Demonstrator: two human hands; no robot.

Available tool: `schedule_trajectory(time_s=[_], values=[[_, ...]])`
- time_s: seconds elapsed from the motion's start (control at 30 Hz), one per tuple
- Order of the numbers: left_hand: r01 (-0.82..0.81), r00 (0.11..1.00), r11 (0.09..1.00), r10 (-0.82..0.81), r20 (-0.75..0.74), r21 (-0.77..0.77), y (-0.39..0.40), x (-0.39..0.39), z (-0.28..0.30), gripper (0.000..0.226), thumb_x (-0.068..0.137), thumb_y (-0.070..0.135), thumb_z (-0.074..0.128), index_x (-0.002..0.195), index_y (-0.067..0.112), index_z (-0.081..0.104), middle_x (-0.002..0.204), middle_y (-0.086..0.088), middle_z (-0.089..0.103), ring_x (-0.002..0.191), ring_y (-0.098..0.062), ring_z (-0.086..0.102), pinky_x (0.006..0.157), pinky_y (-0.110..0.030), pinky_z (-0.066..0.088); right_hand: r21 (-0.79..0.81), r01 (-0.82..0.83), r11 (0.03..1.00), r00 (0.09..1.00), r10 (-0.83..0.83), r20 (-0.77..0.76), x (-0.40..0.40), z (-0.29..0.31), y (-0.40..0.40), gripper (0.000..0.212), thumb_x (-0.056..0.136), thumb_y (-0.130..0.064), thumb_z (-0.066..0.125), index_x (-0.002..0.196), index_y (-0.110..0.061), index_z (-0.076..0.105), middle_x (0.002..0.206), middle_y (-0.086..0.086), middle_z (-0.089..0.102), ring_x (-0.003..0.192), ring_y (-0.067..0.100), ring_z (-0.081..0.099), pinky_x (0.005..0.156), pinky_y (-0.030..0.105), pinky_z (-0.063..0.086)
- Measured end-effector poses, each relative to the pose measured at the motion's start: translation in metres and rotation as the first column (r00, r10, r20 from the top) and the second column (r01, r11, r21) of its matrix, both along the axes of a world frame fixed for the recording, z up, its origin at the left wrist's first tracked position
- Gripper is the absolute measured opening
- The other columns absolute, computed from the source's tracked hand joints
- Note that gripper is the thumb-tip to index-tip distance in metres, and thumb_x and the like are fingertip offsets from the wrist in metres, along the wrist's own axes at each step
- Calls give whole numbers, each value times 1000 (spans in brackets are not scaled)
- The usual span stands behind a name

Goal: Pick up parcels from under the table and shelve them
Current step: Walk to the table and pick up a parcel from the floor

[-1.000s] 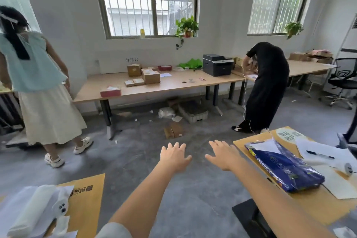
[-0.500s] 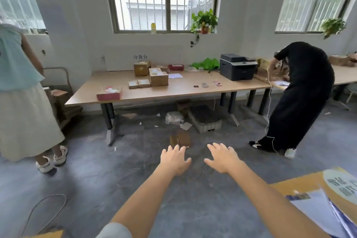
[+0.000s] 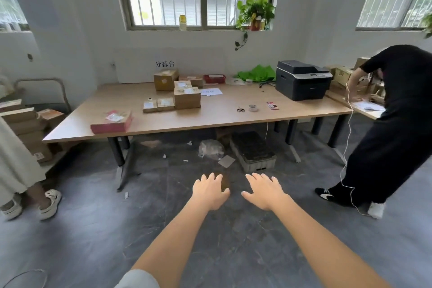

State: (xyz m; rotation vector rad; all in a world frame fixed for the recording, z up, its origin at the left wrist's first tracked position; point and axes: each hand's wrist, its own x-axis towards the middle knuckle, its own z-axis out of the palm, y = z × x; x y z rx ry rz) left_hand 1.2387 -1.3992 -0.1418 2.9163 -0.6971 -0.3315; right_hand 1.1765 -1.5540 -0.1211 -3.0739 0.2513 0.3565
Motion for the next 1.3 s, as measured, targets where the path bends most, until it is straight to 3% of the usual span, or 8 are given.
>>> schedule_trajectory(time_s=[0.27, 0.43, 0.67, 1.03, 1.17, 1.3], values=[[-73, 995, 996, 77, -62, 59, -88, 137, -2, 64, 97, 51, 28, 152, 20, 17, 162, -7, 16, 148, -34, 16, 119, -47, 18, 55, -48, 997, 996, 51, -68, 154, -17, -86, 68, 94, -48, 36, 150, -15, 17, 156, 9, 25, 143, 31, 24, 116, 51, 18], [-116, 990, 991, 121, -68, 70, -114, 222, 0, 64, 97, 51, 28, 153, 21, 17, 162, -6, 14, 149, -33, 14, 120, -47, 15, 68, -108, 992, 992, 113, -65, 252, -20, -112, 69, 94, -50, 37, 151, -18, 15, 158, 8, 21, 145, 32, 22, 117, 52, 16], [-153, 981, 983, 164, -104, 101, -132, 359, -42, 64, 97, 51, 28, 152, 21, 17, 162, -6, 14, 149, -33, 13, 120, -48, 14, 110, -95, 989, 990, 106, -97, 396, -63, -134, 68, 94, -48, 38, 151, -19, 15, 159, 7, 20, 145, 30, 20, 118, 52, 15], [-171, 939, 979, 196, -283, 112, -141, 558, -164, 64, 97, 49, 27, 153, 20, 16, 161, -7, 18, 147, -31, 18, 118, -46, 19, 186, -47, 981, 963, 94, -252, 601, -178, -144, 66, 94, -47, 38, 151, -20, 16, 158, 6, 23, 143, 29, 26, 117, 49, 19], [-198, 921, 971, 231, -313, 132, -147, 608, -250, 63, 96, 47, 29, 152, 19, 18, 159, -8, 24, 144, -32, 25, 115, -46, 25, 295, 29, 955, 955, 60, -289, 650, -268, -154, 65, 94, -41, 42, 150, -17, 20, 155, 8, 29, 139, 30, 33, 112, 45, 31], [-230, 893, 965, 261, -366, 125, -156, 641, -379, 66, 94, 48, 35, 151, 18, 22, 153, -11, 34, 138, -34, 35, 110, -46, 31, 425, 137, 895, 933, 28, -359, 683, -399, -158, 67, 93, -36, 46, 149, -11, 20, 153, 14, 29, 139, 31, 32, 112, 41, 33]])
